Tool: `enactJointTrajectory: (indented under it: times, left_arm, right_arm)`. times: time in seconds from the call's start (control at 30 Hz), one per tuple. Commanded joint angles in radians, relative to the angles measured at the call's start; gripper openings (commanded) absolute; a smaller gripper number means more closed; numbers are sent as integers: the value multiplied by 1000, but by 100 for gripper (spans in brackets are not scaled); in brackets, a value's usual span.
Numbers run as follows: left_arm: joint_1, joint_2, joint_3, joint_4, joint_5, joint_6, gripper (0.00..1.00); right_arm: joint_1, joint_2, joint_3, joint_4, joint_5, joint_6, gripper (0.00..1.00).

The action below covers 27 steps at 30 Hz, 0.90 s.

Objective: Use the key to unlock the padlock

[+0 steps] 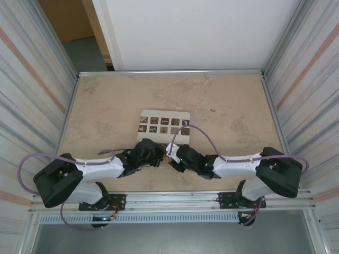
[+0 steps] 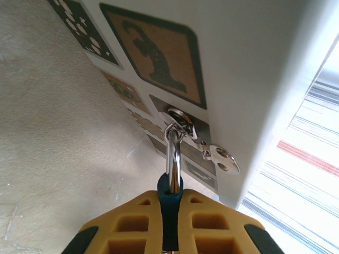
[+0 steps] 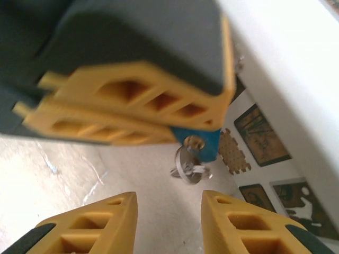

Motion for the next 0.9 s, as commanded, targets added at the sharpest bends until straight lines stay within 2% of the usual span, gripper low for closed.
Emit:
enactJointTrajectory:
  times: [0.0, 0.2, 0.47, 0.67, 0.87]
  left_arm:
    - [-13, 6, 8, -27, 42, 2, 0]
    - [-11, 4, 7, -29, 41, 1, 0]
    - [-13, 4, 4, -26, 42, 1, 0]
    - [-12, 4, 1, -23, 43, 2, 0]
    - [-12, 3, 1, -23, 43, 2, 0]
  right_arm:
    - [43, -25, -29, 58, 125, -151, 39]
    - [90, -42, -84, 167, 214, -279, 43]
    - [92, -19, -76, 256, 224, -373, 43]
    - [87, 9, -55, 291, 209, -388, 40]
    - [86, 47, -37, 301, 202, -386, 31]
